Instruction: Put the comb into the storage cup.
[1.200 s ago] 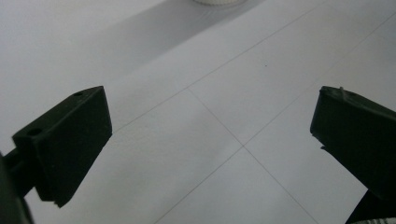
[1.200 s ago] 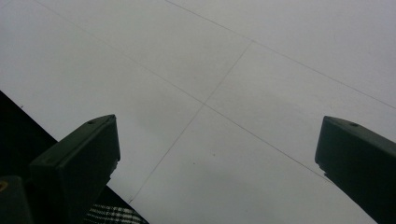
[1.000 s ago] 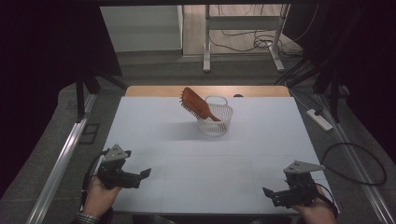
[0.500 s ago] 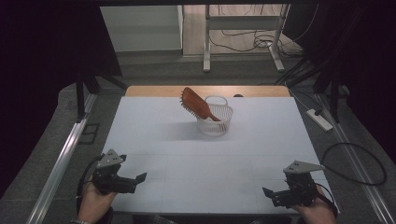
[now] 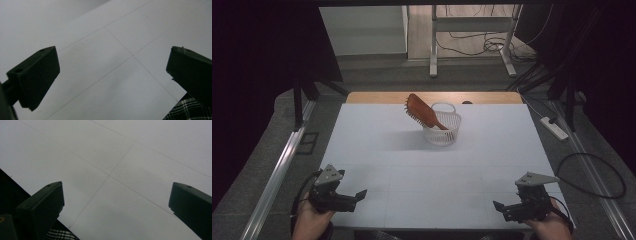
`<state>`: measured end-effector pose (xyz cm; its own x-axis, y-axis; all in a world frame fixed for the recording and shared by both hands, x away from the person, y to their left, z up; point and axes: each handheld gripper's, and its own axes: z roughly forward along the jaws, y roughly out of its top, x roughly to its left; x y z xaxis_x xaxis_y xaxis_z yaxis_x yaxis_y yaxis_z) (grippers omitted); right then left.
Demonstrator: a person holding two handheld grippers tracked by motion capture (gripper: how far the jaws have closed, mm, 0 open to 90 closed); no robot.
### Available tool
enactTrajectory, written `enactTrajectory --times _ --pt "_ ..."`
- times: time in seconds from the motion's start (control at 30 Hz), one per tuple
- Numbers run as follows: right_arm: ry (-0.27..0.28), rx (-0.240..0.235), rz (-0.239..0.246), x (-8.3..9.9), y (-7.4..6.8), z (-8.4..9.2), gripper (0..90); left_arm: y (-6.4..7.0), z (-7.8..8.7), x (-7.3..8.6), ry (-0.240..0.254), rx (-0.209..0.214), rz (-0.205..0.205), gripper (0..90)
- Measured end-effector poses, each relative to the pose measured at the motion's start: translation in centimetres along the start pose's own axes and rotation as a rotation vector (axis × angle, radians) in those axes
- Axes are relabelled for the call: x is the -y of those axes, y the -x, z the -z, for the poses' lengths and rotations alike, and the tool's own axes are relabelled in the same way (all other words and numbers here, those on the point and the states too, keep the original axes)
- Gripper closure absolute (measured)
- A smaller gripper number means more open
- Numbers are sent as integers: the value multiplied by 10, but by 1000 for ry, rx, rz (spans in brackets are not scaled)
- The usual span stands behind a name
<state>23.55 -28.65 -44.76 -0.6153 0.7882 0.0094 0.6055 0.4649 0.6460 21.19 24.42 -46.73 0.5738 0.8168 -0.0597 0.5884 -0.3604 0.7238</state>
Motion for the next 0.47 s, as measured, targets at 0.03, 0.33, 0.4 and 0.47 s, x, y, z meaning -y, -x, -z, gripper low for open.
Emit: enactTrajectory --times 0.03,0.33,0.4,0.47 --pt "0 1 0 0 0 0 4 0 0 0 0 -4 -3 0" --pt "-2 1 2 0 -1 0 5 3 -2 0 -38 -29 -17 0" --pt "-3 0 2 0 -1 0 5 4 -3 -1 -42 -30 -20 0" --pt "-3 0 4 0 0 -1 5 3 -3 -1 -42 -25 -17 0"
